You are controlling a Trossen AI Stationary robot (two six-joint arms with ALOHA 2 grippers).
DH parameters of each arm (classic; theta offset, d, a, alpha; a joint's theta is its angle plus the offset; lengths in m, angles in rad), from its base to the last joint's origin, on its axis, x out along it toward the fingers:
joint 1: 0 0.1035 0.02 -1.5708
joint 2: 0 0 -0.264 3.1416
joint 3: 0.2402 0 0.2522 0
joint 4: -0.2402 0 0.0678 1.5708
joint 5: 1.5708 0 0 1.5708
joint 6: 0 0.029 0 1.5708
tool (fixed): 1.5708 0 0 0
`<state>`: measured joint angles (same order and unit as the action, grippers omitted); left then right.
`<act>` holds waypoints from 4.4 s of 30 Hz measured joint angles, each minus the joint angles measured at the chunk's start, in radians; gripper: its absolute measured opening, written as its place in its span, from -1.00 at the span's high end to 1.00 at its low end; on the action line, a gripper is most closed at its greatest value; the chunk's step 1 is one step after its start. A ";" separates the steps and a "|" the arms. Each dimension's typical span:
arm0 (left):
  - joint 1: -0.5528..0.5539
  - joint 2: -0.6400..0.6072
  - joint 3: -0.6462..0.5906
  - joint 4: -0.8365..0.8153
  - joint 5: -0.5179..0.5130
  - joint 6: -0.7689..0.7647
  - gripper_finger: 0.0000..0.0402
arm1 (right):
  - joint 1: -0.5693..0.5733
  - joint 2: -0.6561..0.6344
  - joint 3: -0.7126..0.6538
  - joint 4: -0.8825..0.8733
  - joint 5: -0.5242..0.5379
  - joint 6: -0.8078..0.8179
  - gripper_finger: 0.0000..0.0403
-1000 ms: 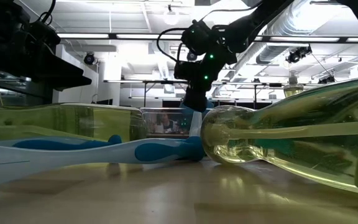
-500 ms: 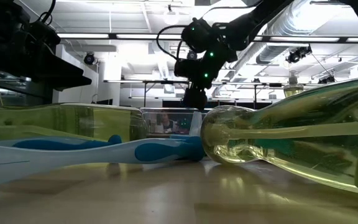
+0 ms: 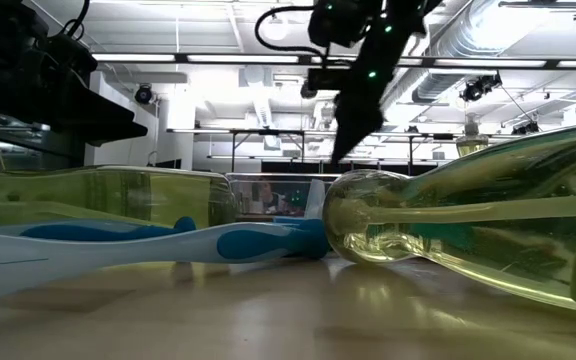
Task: Pick & Place Kitchen Sink Supplies
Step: Put the sponge into the transparent bin
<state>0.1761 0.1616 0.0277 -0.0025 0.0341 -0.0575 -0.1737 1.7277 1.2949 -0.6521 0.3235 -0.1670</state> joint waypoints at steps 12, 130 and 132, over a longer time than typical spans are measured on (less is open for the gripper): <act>0.000 0.000 0.000 0.000 0.000 0.000 -0.39 | 0.153 -0.091 -0.188 -0.190 -0.232 0.297 0.10; 0.000 0.000 0.000 0.000 0.000 0.000 -0.39 | 0.129 -0.078 -0.180 0.454 0.616 -0.227 1.00; 0.000 0.000 0.000 0.000 0.000 0.000 -0.39 | 0.097 -0.058 -0.154 0.477 0.589 -0.289 1.00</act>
<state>0.1762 0.1613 0.0277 -0.0025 0.0341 -0.0578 -0.0766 1.6696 1.1404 -0.1748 0.9126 -0.4558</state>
